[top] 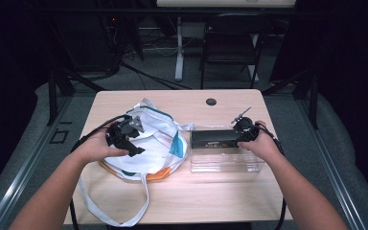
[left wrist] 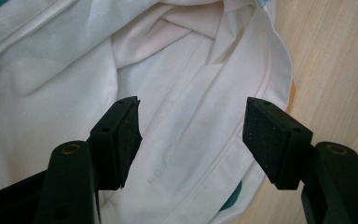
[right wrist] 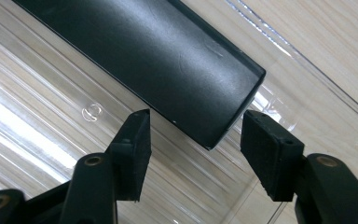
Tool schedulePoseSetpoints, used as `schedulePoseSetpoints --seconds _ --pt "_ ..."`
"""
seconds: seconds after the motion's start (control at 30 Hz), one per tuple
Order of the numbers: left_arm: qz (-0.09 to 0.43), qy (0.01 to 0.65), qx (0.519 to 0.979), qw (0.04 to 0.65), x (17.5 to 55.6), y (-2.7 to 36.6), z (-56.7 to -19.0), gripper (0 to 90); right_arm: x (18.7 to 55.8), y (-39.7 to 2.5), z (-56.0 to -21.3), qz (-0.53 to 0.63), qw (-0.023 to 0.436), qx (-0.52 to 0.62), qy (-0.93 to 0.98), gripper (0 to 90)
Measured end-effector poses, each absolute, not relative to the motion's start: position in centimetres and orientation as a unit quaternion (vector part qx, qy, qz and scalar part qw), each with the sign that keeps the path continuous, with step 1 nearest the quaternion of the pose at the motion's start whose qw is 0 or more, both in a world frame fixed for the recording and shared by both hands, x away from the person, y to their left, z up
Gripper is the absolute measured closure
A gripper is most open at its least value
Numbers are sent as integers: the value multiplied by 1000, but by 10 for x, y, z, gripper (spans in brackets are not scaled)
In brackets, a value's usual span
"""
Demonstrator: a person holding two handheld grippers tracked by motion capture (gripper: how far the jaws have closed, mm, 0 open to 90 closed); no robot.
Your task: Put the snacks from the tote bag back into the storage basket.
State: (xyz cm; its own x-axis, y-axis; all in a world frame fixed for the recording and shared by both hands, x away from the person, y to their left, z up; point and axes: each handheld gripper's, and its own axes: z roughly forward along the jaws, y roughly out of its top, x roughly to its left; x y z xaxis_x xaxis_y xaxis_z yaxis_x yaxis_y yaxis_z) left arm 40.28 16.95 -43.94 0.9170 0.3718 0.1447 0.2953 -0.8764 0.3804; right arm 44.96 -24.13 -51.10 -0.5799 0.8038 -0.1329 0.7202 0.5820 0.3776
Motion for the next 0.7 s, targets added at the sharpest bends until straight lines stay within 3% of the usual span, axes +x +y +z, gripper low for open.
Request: schedulePoseSetpoints --seconds 0.7 --pt "117 205 955 177 402 182 -433 365 421 -236 -453 188 168 406 879 393"
